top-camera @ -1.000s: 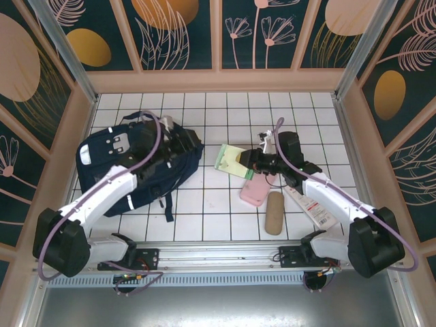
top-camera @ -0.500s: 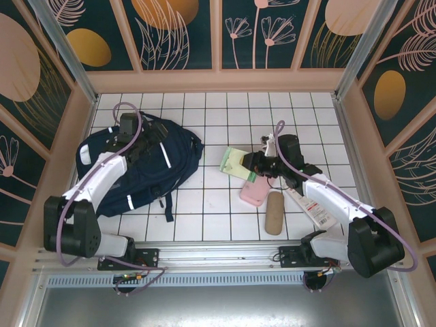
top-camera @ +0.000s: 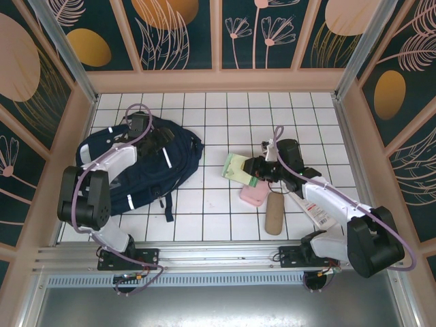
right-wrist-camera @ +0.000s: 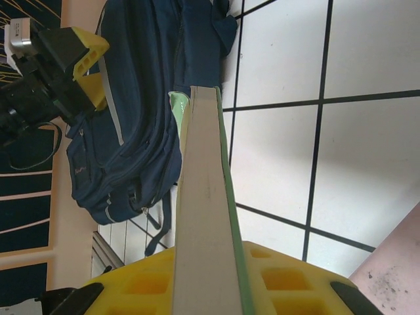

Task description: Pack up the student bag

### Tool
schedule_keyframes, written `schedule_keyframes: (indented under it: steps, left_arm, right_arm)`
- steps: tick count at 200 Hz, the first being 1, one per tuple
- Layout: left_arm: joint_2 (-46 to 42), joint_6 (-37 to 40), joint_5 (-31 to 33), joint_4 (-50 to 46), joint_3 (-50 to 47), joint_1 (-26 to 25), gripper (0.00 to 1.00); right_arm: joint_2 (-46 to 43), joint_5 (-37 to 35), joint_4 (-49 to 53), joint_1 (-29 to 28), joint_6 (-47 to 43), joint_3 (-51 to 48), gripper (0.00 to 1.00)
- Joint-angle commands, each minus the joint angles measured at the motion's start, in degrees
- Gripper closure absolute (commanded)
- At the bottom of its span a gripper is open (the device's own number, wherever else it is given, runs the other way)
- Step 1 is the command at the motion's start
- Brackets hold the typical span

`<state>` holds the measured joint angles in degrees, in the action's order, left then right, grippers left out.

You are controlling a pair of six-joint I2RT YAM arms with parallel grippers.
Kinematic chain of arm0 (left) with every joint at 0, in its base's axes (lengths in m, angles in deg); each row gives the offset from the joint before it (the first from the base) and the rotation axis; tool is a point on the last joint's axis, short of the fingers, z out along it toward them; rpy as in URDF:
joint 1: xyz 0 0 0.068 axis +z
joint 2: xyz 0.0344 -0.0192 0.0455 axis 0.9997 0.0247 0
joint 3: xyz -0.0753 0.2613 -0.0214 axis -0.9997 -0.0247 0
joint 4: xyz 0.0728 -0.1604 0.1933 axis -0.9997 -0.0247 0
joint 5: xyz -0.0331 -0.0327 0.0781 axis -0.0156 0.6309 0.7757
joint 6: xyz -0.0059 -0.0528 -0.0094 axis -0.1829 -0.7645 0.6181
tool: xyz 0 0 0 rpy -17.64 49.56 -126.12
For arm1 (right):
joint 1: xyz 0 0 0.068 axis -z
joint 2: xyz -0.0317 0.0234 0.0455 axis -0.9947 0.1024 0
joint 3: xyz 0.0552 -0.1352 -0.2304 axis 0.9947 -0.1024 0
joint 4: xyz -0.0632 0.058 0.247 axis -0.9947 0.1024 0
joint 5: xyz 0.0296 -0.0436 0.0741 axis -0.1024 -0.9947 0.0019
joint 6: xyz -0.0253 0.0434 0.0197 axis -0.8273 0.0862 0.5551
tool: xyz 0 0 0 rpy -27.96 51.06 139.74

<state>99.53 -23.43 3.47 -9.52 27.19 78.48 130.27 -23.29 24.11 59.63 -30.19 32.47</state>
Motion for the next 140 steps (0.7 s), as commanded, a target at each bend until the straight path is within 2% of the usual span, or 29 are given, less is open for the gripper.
schedule_keyframes:
  steps: [1, 78, 111, 140]
  left_arm:
    - [2.1, -1.1, -1.5, 3.9, 3.1, 0.1, 0.44]
    - [7.9, 2.1, -5.1, 4.7, 7.8, 0.1, 1.0]
    - [11.1, 6.7, -7.7, -0.5, 15.7, -1.6, 1.0]
    - [14.6, 10.8, -8.4, -6.5, 24.2, -7.3, 1.0]
  right_arm:
    - [-1.0, 1.1, -2.8, 0.8, -1.9, -0.2, 1.0]
    - [-4.1, 0.1, -0.1, 2.2, -3.0, -1.0, 1.0]
    - [-6.5, -9.5, 5.2, 2.9, -3.2, -0.5, 1.0]
    - [-8.5, -14.9, 7.6, 3.3, -3.3, -1.2, 1.0]
